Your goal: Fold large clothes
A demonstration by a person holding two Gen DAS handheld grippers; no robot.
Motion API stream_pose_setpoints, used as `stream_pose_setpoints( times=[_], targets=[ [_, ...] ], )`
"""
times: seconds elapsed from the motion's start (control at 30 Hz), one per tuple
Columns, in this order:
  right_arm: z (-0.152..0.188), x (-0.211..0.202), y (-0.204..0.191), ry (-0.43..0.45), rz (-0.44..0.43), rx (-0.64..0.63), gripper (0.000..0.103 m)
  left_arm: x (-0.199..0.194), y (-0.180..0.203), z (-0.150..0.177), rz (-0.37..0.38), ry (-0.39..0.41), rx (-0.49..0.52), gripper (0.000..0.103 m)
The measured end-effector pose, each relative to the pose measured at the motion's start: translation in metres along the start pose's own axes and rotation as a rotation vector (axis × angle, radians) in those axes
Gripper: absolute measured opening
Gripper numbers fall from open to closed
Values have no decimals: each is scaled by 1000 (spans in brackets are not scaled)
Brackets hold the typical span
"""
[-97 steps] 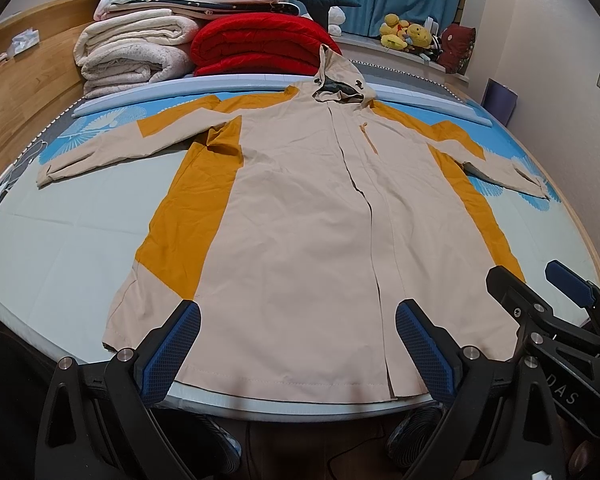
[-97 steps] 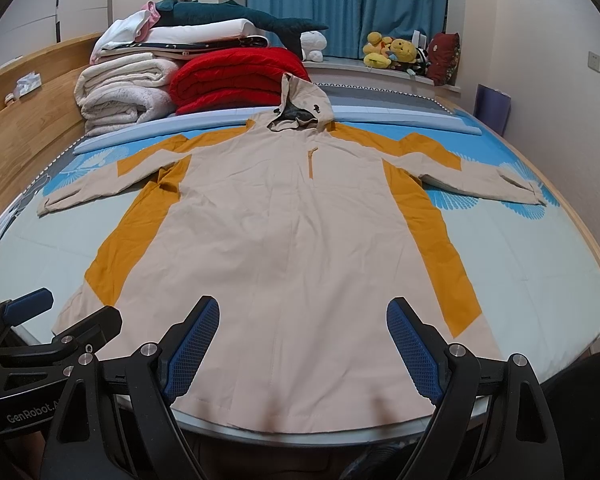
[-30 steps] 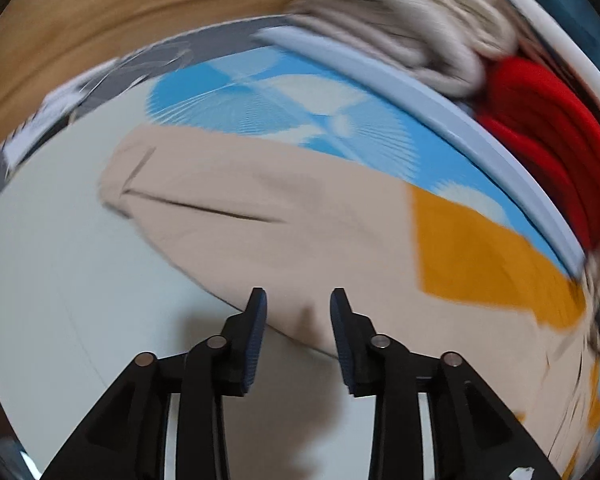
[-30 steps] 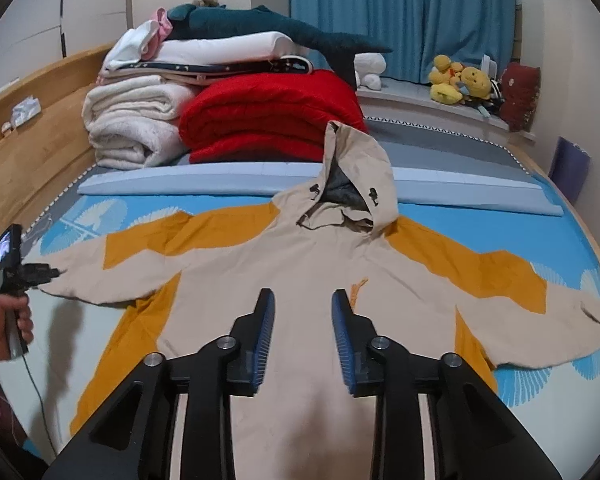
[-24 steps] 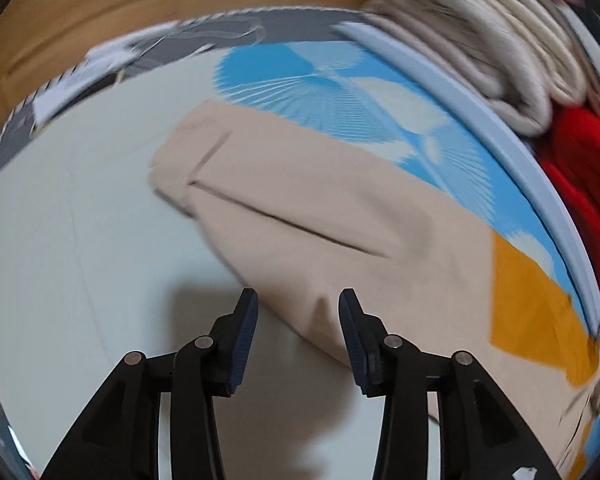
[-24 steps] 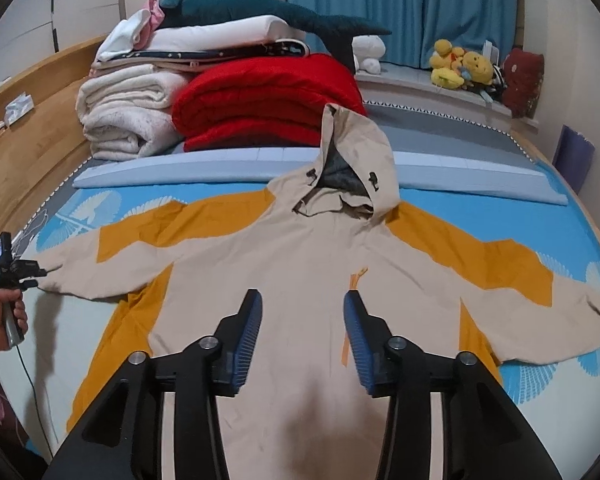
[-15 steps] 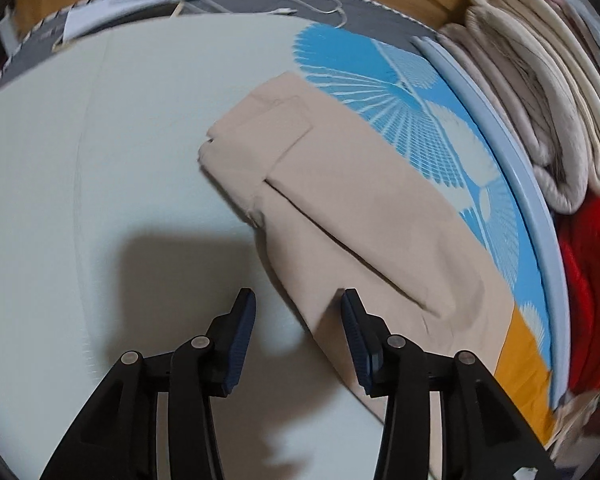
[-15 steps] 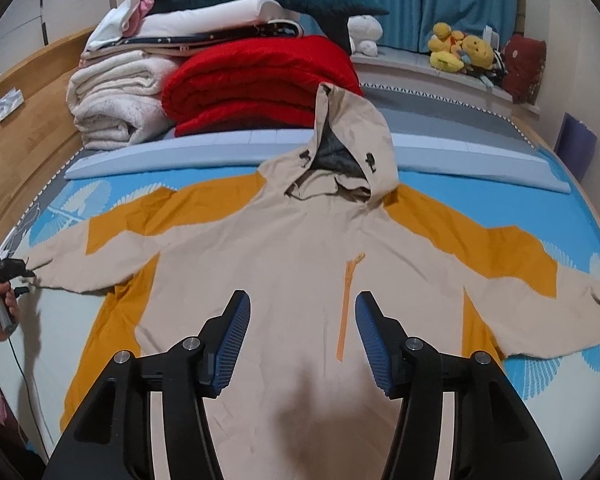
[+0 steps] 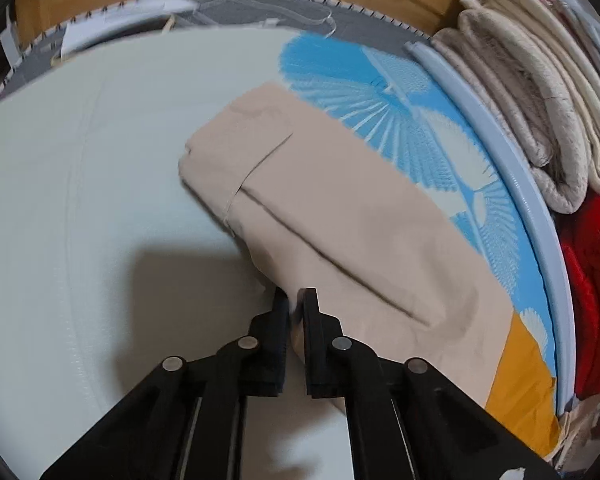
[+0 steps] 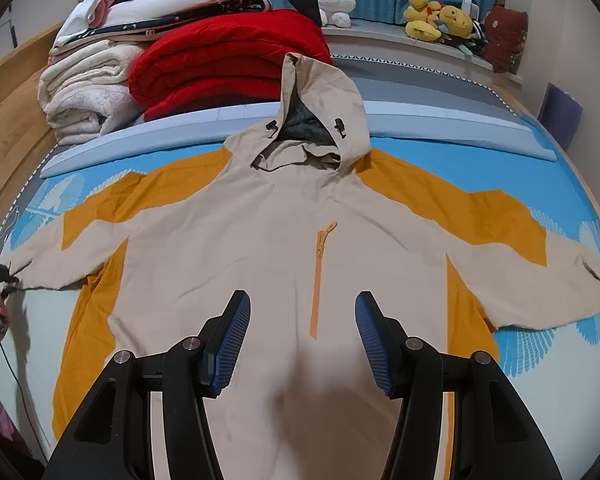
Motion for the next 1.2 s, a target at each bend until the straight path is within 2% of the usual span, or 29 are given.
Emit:
stream_pose_setpoints(
  times=[0.07, 0.17, 0.27, 0.33, 0.4, 0.47, 0.57, 0.67, 0.73, 0.8, 0.83, 0.87, 0.97, 1.03, 1.07, 1.13, 1.2],
  targets=[
    [0, 0, 1, 0, 2, 0, 56, -15, 21, 0, 20, 42, 46, 0],
    [-1, -1, 2, 3, 15, 0, 56, -48, 77, 10, 104, 107, 168, 0],
    [1, -2, 4, 2, 15, 4, 56, -91, 151, 50, 226, 142, 348, 0],
    [2, -2, 5, 2, 16, 2, 53, -123, 203, 100, 333, 136, 484, 0],
    [3, -1, 5, -3, 16, -4, 40, -152, 242, 156, 425, 107, 606, 0],
    [4, 1, 7, -12, 9, 3, 19, -179, 272, 218, 524, 48, 710, 0],
    [7, 3, 12, -27, 5, 19, 16, -214, 300, 315, 648, -57, 850, 0],
    [9, 5, 16, -39, 4, 33, 17, -228, 309, 409, 728, -249, 978, 2],
    [9, 8, 17, -51, -6, 35, 18, -228, 304, 448, 712, -375, 1037, 12],
    [9, 10, 18, -59, -23, 43, 21, -233, 300, 452, 689, -408, 1017, 12],
    [9, 11, 20, -63, -31, 55, 23, -239, 298, 441, 666, -405, 981, 13],
    [9, 11, 23, -66, -41, 75, 24, -243, 294, 431, 640, -395, 962, 13],
    [9, 10, 26, -64, -62, 105, 25, -248, 275, 391, 497, -329, 909, 15],
    [8, 10, 21, -57, -82, 111, 25, -243, 256, 362, 407, -276, 863, 20],
    [8, 11, 14, -53, -106, 106, 25, -239, 249, 349, 390, -248, 845, 20],
    [7, 12, 0, -44, -142, 93, 25, -224, 238, 333, 337, -142, 849, 20],
    [6, 12, -23, -28, -186, 59, 25, -199, 228, 320, 201, -109, 870, 17]
  ],
)
Point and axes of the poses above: each gripper's, at about its wrist camera, not at the fingertips, and x roughly the way its jaws point, y to its right, z to its underside, the point moved 10 cm from there along x, roughly the way its jaws point, and after that the axes turned 8 degrees about -x, right-handed, at the moved point
